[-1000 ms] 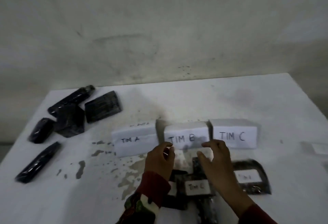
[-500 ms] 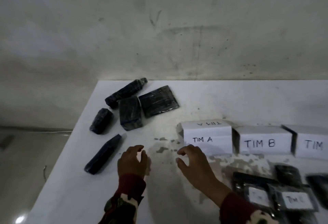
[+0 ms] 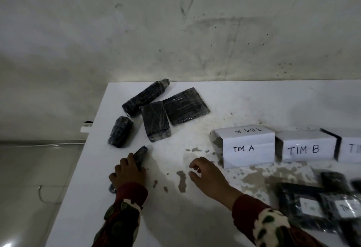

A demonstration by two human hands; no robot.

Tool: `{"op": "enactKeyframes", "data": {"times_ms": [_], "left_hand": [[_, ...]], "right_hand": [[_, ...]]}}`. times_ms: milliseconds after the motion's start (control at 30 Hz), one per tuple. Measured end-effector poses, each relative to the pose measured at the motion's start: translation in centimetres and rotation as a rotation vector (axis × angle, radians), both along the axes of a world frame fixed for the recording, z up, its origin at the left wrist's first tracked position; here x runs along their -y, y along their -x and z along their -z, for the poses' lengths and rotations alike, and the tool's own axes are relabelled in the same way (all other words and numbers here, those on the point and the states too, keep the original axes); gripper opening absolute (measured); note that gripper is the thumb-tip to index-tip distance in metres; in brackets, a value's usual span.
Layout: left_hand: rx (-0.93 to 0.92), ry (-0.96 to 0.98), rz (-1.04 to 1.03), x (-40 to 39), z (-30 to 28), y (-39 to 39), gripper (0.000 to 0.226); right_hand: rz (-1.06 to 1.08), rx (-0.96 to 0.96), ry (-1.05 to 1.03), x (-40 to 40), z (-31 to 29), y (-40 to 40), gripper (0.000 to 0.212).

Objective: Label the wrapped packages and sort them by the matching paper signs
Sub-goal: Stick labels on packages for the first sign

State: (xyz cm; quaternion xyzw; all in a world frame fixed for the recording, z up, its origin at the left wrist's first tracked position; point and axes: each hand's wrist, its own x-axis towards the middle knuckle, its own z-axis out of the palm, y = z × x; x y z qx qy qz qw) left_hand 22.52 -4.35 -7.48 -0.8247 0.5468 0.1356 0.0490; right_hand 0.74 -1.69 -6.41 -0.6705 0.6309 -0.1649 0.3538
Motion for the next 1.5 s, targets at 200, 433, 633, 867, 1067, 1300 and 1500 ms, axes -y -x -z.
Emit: {"op": "enactKeyframes", "data": {"times_ms": [200,433,633,867,1067,1300,1500], "left_hand": [[-0.424,0.154,-0.078,-1.1,-0.9,3.7,0.05],[-0.925,0.21,-0.116,-3.1,-2.6,11.9,0.023],[-1.206,0.212,-0.161,-4.4,-4.2,17.8,0.01],[-1.295,0.247,-0.133,-5.4,-5.5,27.0,0.004],[-1.351,0.275,-0.123,-7.1,-7.1,36.3,0.004],[-1.409,0.27,-0.036,-8.7,-8.4,44.7,0.005],[-1.373,0.124,0.036,-9.7,-8.3,49.8,0.018]], "right_hand": [[0.082,0.075,-0.032,-0.2,-0.2,0.9,0.022],[0.19,0.278,-0.064,-2.1,-1.3,2.8,0.016],[0.294,0.489,-0.081,-4.6,-3.1,6.9,0.015],[0.346,0.661,-0.073,-6.8,-5.0,15.6,0.008],[0.285,0.699,-0.123,-8.2,-7.0,24.8,0.017],[0.281,0.708,-0.067,-10.4,-8.5,33.8,0.029],[0.398,0.683,-0.022,-12.8,-8.1,39.0,0.03]]}}
